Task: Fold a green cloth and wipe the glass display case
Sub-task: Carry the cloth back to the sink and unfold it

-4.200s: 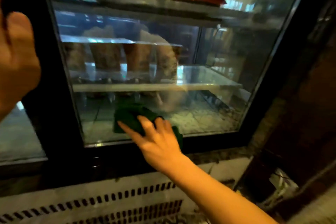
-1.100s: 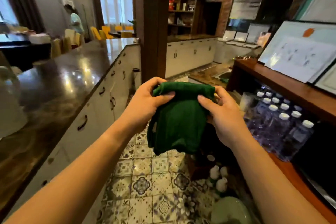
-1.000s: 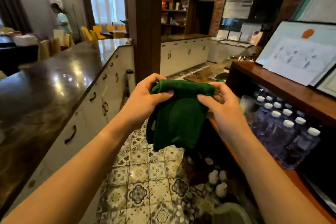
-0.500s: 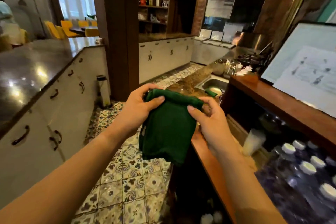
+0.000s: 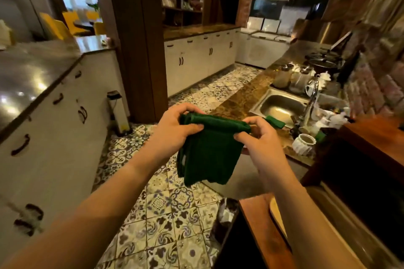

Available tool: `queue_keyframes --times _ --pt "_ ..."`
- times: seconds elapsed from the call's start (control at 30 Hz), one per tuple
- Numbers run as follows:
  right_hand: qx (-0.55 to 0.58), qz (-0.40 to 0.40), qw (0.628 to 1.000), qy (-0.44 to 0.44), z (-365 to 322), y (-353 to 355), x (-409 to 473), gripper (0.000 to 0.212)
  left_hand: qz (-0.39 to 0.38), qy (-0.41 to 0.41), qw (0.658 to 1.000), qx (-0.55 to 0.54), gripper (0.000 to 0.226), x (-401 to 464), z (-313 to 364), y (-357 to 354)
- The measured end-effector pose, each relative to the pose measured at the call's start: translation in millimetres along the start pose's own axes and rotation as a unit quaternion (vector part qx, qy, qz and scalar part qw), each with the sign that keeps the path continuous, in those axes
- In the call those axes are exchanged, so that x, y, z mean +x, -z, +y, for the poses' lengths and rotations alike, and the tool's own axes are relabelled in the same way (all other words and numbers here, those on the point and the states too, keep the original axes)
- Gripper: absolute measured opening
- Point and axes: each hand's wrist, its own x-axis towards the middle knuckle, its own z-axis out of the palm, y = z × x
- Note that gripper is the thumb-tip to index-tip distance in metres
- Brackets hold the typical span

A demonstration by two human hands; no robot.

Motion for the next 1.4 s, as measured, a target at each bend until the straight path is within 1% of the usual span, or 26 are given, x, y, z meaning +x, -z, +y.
queue_keyframes --times 0.17,0.37,0.47,0.53,0.7,0.83,0.97,1.1,1.2,1.3,1.4 --pt "-0.034 0.029 0.999 -0.024 29 -40 109 0.013 -0.039 0.017 0.999 -0.017 0.030 120 -56 33" --pt "-0.022 0.089 0.994 -0.057 50 -85 238 0.021 -0.113 0.022 0.993 -0.015 0.040 278 -107 72" --pt "-0.022 0.119 0.990 -0.067 54 -97 290 0.017 -0.152 0.028 0.988 -0.016 0.037 346 -121 78" --pt "-0.012 0.147 0.986 -0.073 62 -98 325 0.014 -0.184 0.026 0.983 -0.017 0.033 391 -132 75" --pt "-0.003 0.212 0.973 -0.086 94 -95 398 0.014 -0.257 0.026 0.966 -0.022 0.033 487 -173 55" --pt "0.026 0.260 0.960 -0.102 143 -94 458 0.014 -0.308 0.053 0.950 -0.022 0.037 561 -223 30" --pt "0.045 0.284 0.950 -0.123 183 -87 515 0.019 -0.339 0.065 0.939 -0.003 0.038 626 -267 3" --pt "0.059 0.331 0.931 -0.142 216 -73 575 0.024 -0.386 0.079 0.919 0.013 0.034 700 -298 -31" --pt "0.053 0.352 0.921 -0.157 230 -71 607 0.022 -0.431 0.078 0.899 0.017 0.032 744 -315 -50" --pt "0.022 0.376 0.910 -0.172 244 -76 629 0.023 -0.485 0.071 0.871 0.028 0.032 778 -338 -69" --pt "0.013 0.404 0.895 -0.188 261 -83 642 0.026 -0.558 0.063 0.827 0.037 0.028 804 -363 -88"
